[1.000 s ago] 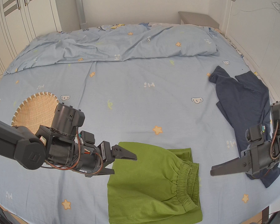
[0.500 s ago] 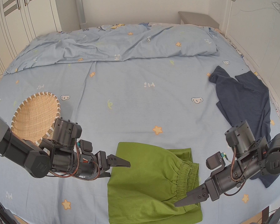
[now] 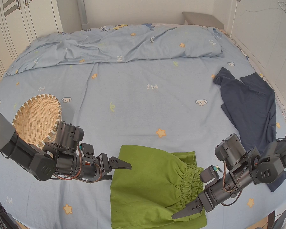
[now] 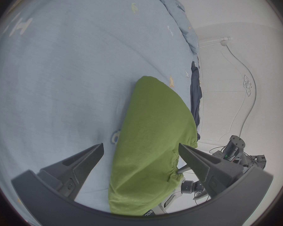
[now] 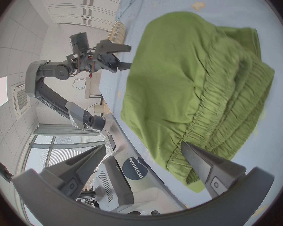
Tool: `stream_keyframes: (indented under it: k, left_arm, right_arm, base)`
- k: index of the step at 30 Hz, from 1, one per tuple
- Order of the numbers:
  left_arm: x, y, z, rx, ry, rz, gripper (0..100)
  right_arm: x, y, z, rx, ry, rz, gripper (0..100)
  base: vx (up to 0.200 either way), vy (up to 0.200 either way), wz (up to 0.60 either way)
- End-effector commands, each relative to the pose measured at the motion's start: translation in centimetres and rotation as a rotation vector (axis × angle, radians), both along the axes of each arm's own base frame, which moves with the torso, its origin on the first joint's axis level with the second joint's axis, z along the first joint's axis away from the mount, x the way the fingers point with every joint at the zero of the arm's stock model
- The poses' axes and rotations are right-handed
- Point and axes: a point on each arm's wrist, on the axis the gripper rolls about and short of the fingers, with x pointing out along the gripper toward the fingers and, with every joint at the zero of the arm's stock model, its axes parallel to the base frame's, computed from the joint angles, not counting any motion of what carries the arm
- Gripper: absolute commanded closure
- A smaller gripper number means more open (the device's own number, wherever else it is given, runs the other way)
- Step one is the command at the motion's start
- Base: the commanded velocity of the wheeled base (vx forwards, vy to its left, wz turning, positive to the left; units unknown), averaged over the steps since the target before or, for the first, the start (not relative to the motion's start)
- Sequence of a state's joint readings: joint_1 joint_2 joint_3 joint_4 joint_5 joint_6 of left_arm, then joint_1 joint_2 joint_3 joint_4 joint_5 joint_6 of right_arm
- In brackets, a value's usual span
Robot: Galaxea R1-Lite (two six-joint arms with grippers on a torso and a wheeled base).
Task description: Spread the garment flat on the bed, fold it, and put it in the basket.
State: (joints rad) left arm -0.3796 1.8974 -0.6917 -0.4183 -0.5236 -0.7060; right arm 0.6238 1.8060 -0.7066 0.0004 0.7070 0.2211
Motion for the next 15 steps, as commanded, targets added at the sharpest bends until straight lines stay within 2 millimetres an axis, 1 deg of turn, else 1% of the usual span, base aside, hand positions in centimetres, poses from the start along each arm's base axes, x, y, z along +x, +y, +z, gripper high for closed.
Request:
stream_keyframes:
  k: [1, 7, 12, 15]
  left_arm:
    - [0.0, -0.5, -1.1, 0.009, 0.023, -0.015, 0]
    - [0.0, -1.0, -1.5, 0.012, 0.03, -0.029, 0]
    - [0.0, -1.0, -1.7, 0.013, 0.034, -0.032, 0]
    - [-0.3, -1.6, -1.8, 0.016, 0.038, -0.052, 0]
  right_arm:
    - [-0.6, -0.9, -1.4, -0.04, 0.057, -0.015, 0]
    - [-1.1, -2.4, -2.3, -0.069, 0.089, -0.043, 0]
    - [-1.4, -2.9, -2.8, -0.079, 0.096, -0.04, 0]
    - [-1.2, -3.4, -2.8, -0.076, 0.104, -0.06, 0]
  base:
    - [0.0, 0.0, 0.0]
    - [0.0, 0.0, 0.0]
    - [0.0, 0.0, 0.0]
    - [0.0, 0.0, 0.0]
